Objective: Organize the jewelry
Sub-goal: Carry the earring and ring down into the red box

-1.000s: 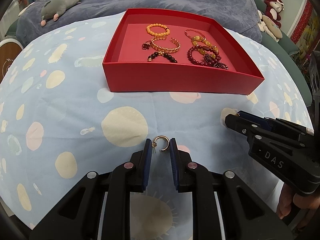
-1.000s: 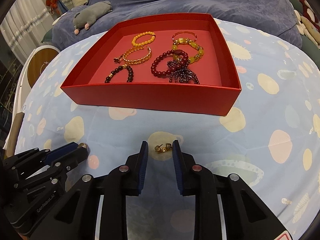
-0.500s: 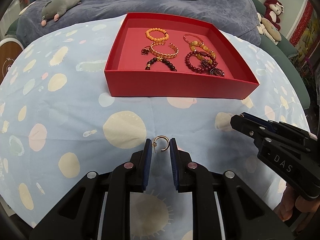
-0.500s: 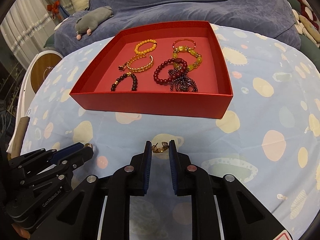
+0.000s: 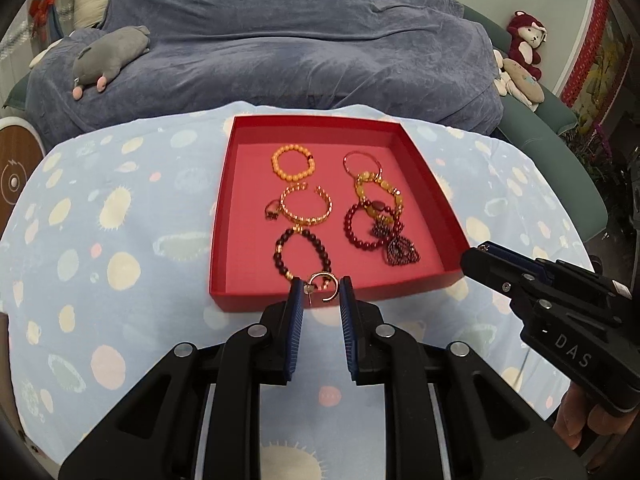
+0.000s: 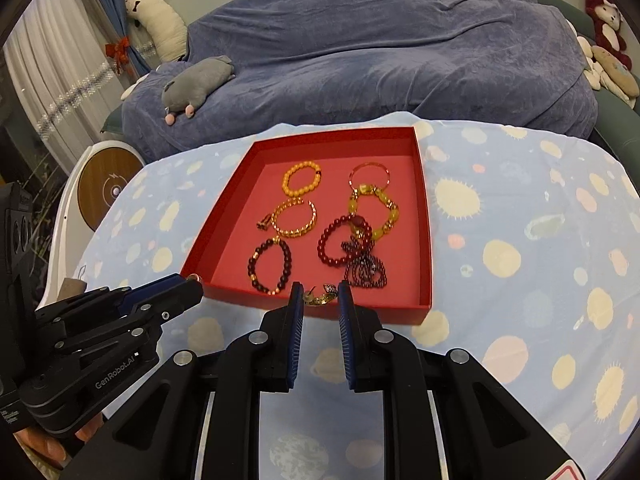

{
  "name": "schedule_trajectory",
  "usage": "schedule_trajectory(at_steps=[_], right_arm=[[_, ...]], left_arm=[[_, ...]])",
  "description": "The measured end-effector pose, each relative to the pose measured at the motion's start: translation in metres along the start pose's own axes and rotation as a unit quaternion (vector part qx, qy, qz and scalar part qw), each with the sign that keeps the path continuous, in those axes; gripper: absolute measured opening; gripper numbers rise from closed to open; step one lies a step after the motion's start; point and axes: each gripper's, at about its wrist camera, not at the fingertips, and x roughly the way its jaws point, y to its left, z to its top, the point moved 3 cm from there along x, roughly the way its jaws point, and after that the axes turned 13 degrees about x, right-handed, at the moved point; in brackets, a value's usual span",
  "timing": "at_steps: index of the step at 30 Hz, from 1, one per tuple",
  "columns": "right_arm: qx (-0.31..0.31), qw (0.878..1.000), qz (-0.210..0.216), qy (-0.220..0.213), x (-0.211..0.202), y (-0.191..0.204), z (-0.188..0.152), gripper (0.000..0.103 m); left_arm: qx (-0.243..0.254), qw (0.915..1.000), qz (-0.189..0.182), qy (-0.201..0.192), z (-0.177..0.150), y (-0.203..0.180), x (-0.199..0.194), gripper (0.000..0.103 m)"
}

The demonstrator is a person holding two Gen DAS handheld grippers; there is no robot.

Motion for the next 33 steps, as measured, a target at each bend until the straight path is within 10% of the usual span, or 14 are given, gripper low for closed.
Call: schedule_trajectory(at_steps=[33], right_arm=[[-0.003, 0.999, -0.029, 0.039, 0.126, 0.004, 0.052, 0.02]], left_arm=[[0.022, 0.9979, 0.032, 0.051, 0.048, 0.026, 0.117, 0.021]])
